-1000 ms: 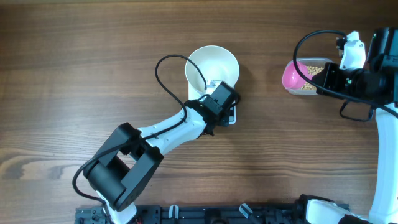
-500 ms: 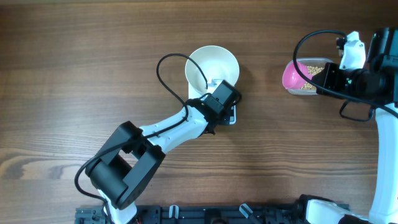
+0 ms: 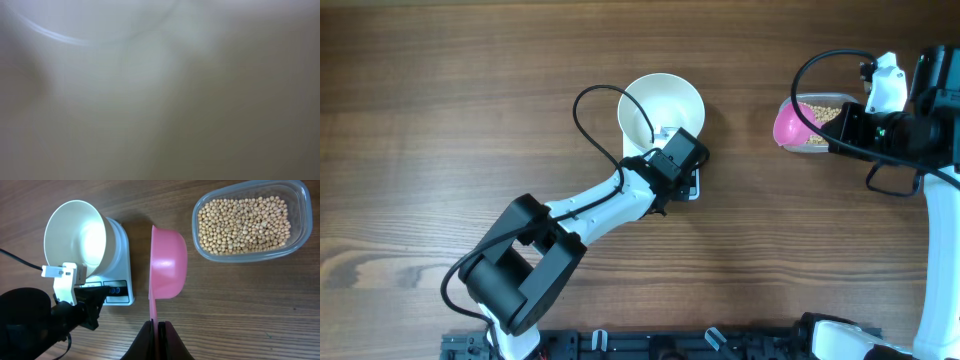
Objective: Scoop item into bowl and weigh 150g on scale
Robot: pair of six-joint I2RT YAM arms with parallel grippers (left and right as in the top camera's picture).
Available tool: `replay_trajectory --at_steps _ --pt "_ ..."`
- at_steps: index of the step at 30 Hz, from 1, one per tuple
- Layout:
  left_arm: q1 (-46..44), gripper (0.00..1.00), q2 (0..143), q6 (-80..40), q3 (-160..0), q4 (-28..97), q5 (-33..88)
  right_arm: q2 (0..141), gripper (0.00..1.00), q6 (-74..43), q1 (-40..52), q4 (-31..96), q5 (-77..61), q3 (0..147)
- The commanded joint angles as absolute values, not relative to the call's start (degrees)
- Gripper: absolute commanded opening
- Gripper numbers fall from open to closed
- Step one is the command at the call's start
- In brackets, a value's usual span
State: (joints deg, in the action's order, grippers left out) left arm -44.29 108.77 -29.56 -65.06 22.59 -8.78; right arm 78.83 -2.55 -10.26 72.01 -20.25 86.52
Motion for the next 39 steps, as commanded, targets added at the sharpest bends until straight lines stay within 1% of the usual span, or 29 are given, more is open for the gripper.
replay_trajectory --at_steps 1,39 --pt "-44.4 0.04 113.0 -28.8 -62.8 25.0 -8.7 79.3 0.04 -3.0 -10.0 72.1 -19.2 87.6" --pt "-44.4 0.04 113.3 -28.9 -60.5 23.0 -8.6 79.3 0.04 -3.0 -10.0 73.1 -19.2 87.6"
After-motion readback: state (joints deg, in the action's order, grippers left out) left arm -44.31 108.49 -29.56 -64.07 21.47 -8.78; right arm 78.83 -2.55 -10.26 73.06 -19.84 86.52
